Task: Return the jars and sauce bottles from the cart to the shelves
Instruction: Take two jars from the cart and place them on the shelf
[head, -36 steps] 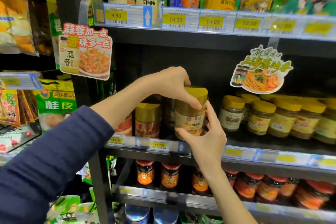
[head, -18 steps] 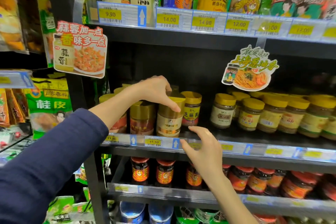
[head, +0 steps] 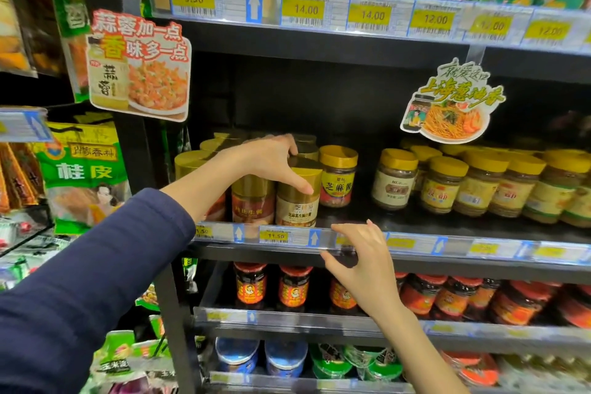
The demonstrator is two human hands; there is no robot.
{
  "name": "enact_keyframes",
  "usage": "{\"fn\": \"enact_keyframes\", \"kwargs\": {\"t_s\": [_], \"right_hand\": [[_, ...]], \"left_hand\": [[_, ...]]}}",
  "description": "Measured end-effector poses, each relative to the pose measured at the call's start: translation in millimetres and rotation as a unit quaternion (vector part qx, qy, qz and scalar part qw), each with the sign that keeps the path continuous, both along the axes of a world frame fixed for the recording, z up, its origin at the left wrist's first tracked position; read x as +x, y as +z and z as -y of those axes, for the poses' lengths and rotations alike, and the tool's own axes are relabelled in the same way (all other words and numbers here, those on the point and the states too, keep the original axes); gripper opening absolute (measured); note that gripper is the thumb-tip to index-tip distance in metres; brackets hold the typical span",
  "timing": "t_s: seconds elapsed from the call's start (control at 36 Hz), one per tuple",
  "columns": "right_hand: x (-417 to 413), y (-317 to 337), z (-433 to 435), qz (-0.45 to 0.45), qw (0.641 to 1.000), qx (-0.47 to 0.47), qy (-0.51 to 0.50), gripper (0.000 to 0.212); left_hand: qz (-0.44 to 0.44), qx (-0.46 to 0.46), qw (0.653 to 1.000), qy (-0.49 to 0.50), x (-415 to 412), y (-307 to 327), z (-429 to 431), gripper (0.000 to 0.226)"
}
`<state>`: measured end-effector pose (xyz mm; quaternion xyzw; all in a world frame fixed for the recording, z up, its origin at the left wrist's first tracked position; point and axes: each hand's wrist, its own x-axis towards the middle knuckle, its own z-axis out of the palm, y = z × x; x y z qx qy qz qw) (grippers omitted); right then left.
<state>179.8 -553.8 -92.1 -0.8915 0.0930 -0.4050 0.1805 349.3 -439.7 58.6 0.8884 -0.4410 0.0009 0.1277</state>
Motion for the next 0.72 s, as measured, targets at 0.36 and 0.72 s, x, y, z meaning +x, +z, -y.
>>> {"fn": "enact_keyframes", "kwargs": {"t_s": [0.36, 0.72], "right_hand": [[-3.7, -2.1, 8.5, -0.028, 0.999, -0.036, 0.021, 0.048], [-41.1, 41.5, 4.8, -0.261, 0.96, -0.082, 0.065, 0.073]], "left_hand": [[0.027, -0.014, 0.999, -0.025, -1.5, -0.2, -8.2, 0.103], [0.134, -0.025, 0.987, -0.087, -75.6, -49.9, -122.2, 0.063]]}}
